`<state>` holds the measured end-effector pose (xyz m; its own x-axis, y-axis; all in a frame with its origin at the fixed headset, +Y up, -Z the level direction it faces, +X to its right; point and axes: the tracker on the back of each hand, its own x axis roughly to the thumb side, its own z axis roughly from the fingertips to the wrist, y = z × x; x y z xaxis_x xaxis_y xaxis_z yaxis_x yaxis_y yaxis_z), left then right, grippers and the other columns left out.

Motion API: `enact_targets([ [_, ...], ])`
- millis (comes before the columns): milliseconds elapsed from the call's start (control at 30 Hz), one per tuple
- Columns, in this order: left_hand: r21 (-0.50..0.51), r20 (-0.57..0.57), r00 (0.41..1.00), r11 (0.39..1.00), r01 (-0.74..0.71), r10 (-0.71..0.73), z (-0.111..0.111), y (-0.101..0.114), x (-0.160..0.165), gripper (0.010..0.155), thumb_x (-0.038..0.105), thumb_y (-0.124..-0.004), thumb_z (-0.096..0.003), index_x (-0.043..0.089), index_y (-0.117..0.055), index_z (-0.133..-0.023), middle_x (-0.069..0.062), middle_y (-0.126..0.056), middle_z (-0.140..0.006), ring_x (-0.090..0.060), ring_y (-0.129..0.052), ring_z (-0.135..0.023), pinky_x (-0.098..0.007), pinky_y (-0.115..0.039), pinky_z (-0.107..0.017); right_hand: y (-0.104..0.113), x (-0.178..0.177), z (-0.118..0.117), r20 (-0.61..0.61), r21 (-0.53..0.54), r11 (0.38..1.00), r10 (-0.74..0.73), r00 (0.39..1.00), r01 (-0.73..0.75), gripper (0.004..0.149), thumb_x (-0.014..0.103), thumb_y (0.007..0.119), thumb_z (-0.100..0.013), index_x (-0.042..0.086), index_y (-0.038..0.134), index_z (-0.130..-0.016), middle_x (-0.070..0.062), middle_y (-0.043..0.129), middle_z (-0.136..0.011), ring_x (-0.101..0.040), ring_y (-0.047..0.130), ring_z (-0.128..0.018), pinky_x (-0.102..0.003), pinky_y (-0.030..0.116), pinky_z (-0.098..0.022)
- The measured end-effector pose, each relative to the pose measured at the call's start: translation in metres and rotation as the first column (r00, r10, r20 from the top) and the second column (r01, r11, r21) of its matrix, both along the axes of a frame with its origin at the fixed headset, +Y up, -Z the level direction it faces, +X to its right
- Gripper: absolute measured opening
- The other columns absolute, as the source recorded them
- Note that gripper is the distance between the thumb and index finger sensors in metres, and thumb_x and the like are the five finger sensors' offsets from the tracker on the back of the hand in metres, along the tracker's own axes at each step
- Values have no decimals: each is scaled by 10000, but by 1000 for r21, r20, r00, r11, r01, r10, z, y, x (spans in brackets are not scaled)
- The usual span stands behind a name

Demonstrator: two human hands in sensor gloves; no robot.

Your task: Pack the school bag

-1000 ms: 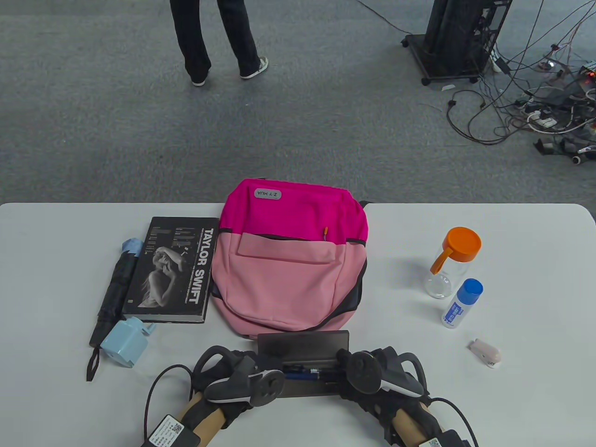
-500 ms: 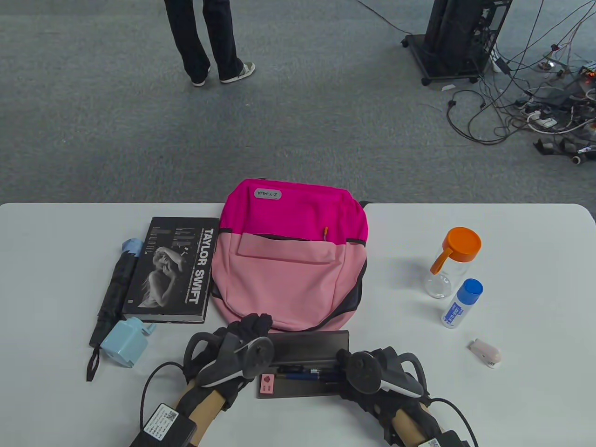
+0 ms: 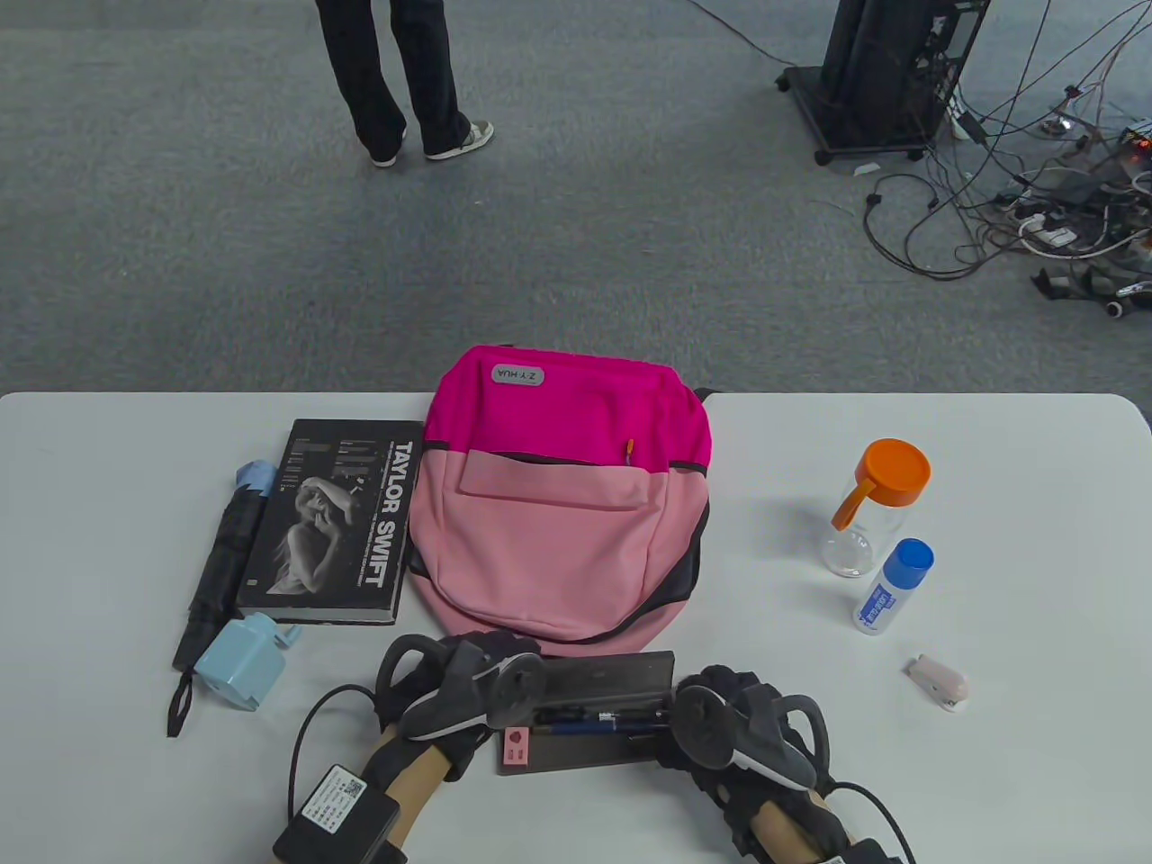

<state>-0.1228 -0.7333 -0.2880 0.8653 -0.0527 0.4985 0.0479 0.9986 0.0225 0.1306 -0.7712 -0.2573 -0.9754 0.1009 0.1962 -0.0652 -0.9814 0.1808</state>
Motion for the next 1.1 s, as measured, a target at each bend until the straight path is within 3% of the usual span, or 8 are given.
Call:
enact_targets([
  [67,-135,32,999,990,-32,37,3,0,1,464,243,-956,-428,228,-915,-890,-53,-1085,-853,-238,-1201,-548,-392,-1035,-401,0,1,-1,-3,0,1000,-12,1000,12,1118,493,884,-361,-73,297,-1125,-419,581,-1074,-633,737,-896,-814,643,-613],
  [133,-167,62,998,986,24,-14,8,-1,5,491,231,-951,-439,210,-880,-925,-85,-1053,-896,-270,-1195,-594,-405,-1035,-431,0,-3,3,-96,67,994,-81,992,88,1123,410,914,-360,111,116,-1091,-424,421,-1128,-632,686,-943,-822,613,-640],
  [200,-188,101,992,977,99,-81,11,-5,12,515,221,-946,-446,193,-846,-950,-130,-999,-944,-302,-1187,-637,-426,-1034,-460,1,-9,10,-252,202,977,-20,967,73,1017,365,926,-359,230,232,-1090,-358,466,-1146,-601,706,-960,-821,631,-640],
  [300,-161,139,975,967,195,-174,20,-11,19,569,216,-937,-447,166,-763,-987,-169,-947,-977,-345,-1162,-700,-450,-1026,-504,-2,-11,9,-270,89,992,-60,961,87,738,325,888,-403,262,551,-1056,-257,673,-1109,-585,739,-962,-819,642,-637],
  [500,-194,185,946,934,300,-266,30,-18,24,830,499,-967,-354,121,-663,-1027,-204,-824,-1040,-357,-1088,-828,-481,-979,-598,-5,-8,7,-283,20,994,-101,954,111,665,298,864,-438,241,572,-1032,-253,614,-1131,-585,723,-978,-819,641,-634],
  [600,-175,184,944,936,306,-274,31,-20,24,827,537,-935,-357,127,-665,-1022,-199,-823,-1039,-352,-1085,-834,-482,-976,-602,-4,-8,5,-285,-7,994,-103,953,106,661,293,872,-445,236,573,-1032,-257,598,-1138,-590,702,-990,-824,631,-636],
  [900,-133,167,961,961,243,-220,38,-26,17,772,493,-926,-355,161,-683,-1008,-172,-821,-1047,-349,-1079,-818,-478,-964,-609,0,-15,3,-285,-27,994,-109,952,106,626,383,901,-446,207,649,-991,-282,624,-1127,-611,678,-994,-831,618,-637],
  [1100,-150,169,968,966,211,-185,34,-26,14,764,497,-931,-345,184,-698,-1002,-145,-822,-1051,-340,-1079,-809,-478,-958,-611,9,-47,0,-427,34,999,47,903,-35,638,360,957,-405,223,687,-966,-192,687,-1109,-530,755,-992,-790,679,-644],
])
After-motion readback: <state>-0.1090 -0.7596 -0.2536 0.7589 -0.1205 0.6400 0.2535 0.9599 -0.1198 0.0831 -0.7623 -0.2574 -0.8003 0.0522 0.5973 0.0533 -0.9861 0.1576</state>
